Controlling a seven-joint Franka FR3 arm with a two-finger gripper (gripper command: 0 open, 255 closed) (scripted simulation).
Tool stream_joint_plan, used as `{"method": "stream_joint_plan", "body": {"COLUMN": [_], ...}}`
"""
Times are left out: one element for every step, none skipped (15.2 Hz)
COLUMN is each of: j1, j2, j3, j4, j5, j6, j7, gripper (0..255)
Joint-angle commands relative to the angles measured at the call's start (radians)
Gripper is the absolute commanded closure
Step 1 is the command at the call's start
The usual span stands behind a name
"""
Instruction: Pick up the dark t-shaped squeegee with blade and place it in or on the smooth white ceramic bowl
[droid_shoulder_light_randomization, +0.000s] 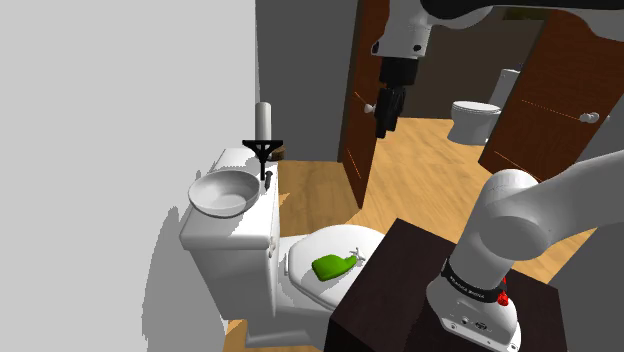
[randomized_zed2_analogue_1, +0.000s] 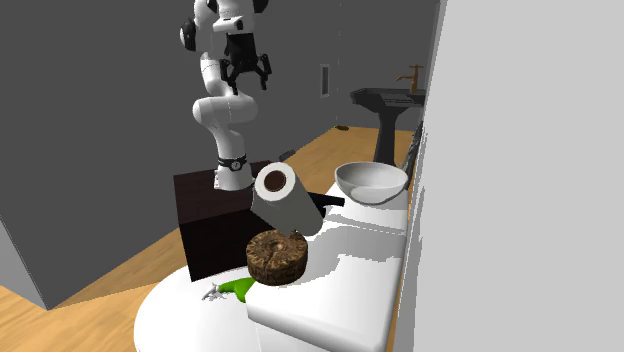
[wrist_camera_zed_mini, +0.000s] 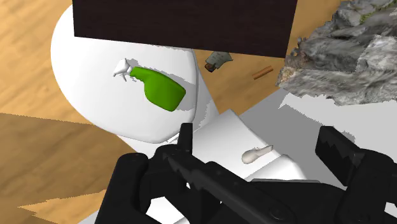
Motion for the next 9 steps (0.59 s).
{"method": "stream_joint_plan", "body": {"j1": [0.0, -0.002, -0.005, -0.008, -0.011, -0.014, -0.018, -0.022, -0.026], "j2": [0.0, 0.008, 0.018, 0.031, 0.045, 0.062, 0.08, 0.101, 0.123], "j3": [0.0, 0.017, 0.033, 0.05, 0.067, 0.084, 0.1, 0.117, 0.134], "j4": [0.0, -0.02, -0.038, -0.054, -0.069, -0.082, -0.093, -0.102, -0.109], "j5": [0.0, 0.004, 0.008, 0.012, 0.014, 0.016, 0.017, 0.016, 0.015], "j6": [0.0, 0.047, 0.095, 0.143, 0.191, 0.239, 0.287, 0.335, 0.382], "j7": [0.0, 0.021, 0.043, 0.064, 0.086, 0.108, 0.13, 0.153, 0.176], "gripper": [0, 0, 0, 0, 0, 0, 0, 0, 0]}}
